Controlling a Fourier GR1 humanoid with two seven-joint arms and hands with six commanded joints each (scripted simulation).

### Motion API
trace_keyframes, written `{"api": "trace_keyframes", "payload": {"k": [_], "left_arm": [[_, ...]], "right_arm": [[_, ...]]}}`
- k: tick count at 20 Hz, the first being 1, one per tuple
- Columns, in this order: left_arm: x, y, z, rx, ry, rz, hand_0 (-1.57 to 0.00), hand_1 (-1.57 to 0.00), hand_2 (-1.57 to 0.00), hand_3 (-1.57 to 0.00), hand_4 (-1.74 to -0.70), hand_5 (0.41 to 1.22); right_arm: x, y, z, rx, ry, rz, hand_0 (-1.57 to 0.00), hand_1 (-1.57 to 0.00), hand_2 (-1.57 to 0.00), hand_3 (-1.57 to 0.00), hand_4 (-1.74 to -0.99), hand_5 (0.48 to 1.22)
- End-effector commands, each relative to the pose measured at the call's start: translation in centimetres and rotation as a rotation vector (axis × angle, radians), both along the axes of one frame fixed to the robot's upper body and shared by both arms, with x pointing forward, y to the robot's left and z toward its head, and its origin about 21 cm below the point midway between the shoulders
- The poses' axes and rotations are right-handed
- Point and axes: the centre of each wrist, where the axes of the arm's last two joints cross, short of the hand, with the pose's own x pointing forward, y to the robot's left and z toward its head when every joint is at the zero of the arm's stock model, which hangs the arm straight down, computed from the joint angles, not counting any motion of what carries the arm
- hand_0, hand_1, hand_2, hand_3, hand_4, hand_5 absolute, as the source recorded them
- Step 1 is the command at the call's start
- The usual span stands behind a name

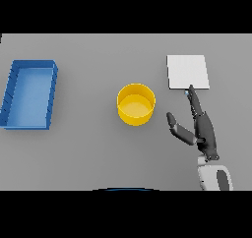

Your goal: Pick up the red beaker and tilt it to pour out 1 green nut into yellow bowl. Pick up the yellow bowl and place it on the metallic measuring scale.

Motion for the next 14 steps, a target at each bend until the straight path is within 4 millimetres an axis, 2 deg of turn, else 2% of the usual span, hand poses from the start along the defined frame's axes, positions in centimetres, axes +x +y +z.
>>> {"api": "trace_keyframes", "payload": {"k": [1, 5, 7, 8, 12, 14], "left_arm": [[-0.2, 1.6, -1.2, -0.058, -0.003, 0.045, -1.57, -1.57, -1.57, -1.52, -1.74, 1.221], [-1.0, 5.3, -5.8, -0.274, 0.039, 0.290, -1.57, -1.57, -1.57, -1.55, -1.74, 1.221], [-1.6, 6.6, -7.2, -0.373, 0.022, 0.319, -1.57, -1.57, -1.57, -1.52, -1.74, 1.221], [-2.0, 6.9, -8.4, -0.403, 0.044, 0.350, -1.57, -1.57, -1.57, -1.49, -1.74, 1.221], [-4.4, 8.1, -12.7, -0.539, 0.062, 0.415, -1.57, -1.57, -1.57, -1.37, -1.74, 1.221], [-5.9, 7.8, -14.5, -0.594, 0.070, 0.450, -1.57, -1.57, -1.57, -1.38, -1.74, 1.221]], "right_arm": [[0.1, -0.1, 0.2, 0.009, 0.000, 0.011, 0.00, 0.00, 0.00, 0.00, -1.106, 0.642], [0.1, -0.1, -0.1, 0.003, -0.008, 0.031, 0.00, 0.00, 0.00, 0.00, -1.157, 0.666], [0.4, -0.5, 0.2, -0.022, -0.021, 0.028, 0.00, 0.00, 0.00, 0.00, -1.168, 0.680], [0.3, 0.0, -0.1, -0.019, -0.014, 0.041, 0.00, 0.00, 0.00, 0.00, -1.181, 0.687], [0.1, -0.6, -0.1, -0.041, -0.016, 0.039, 0.00, 0.00, 0.00, 0.00, -1.194, 0.703], [0.3, -0.5, 0.1, -0.044, -0.015, 0.036, 0.00, 0.00, 0.00, 0.00, -1.202, 0.709]]}}
